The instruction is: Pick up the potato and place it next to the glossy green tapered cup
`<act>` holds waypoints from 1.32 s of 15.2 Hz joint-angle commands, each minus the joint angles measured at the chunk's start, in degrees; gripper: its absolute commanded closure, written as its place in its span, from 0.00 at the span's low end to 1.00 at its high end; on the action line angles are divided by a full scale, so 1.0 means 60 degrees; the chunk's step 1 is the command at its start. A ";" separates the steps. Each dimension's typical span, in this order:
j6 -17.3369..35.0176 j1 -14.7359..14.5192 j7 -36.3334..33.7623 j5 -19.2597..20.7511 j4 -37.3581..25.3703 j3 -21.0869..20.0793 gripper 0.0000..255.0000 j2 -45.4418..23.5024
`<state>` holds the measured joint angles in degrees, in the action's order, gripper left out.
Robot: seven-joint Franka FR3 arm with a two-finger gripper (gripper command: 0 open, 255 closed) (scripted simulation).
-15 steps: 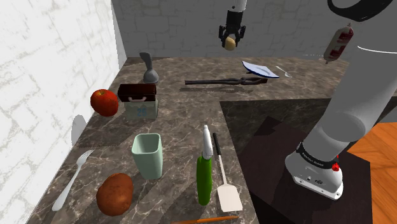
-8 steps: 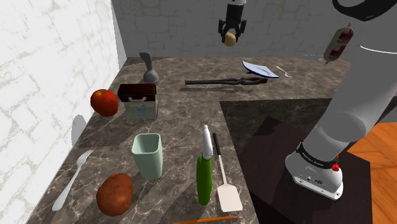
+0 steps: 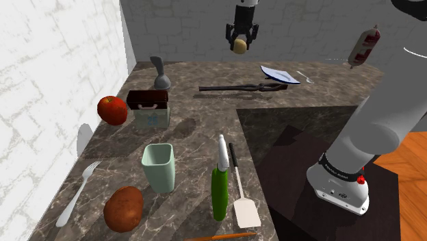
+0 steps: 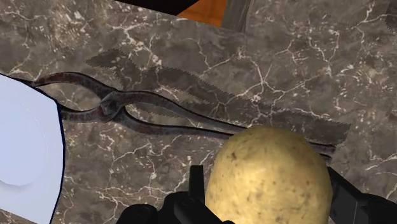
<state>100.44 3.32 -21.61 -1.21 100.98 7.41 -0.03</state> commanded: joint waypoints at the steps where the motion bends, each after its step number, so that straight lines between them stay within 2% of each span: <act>1: 0.0140 -0.0274 -0.0563 0.0033 0.0461 -0.0273 1.00 0.0336; 10: 0.0300 -0.1215 -0.2582 -0.0030 0.1298 -0.1368 1.00 0.1056; 20: 0.0344 -0.2238 -0.4866 -0.0162 0.1180 -0.2664 1.00 0.0955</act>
<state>102.77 -9.47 -49.28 -2.16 108.90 -7.76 6.24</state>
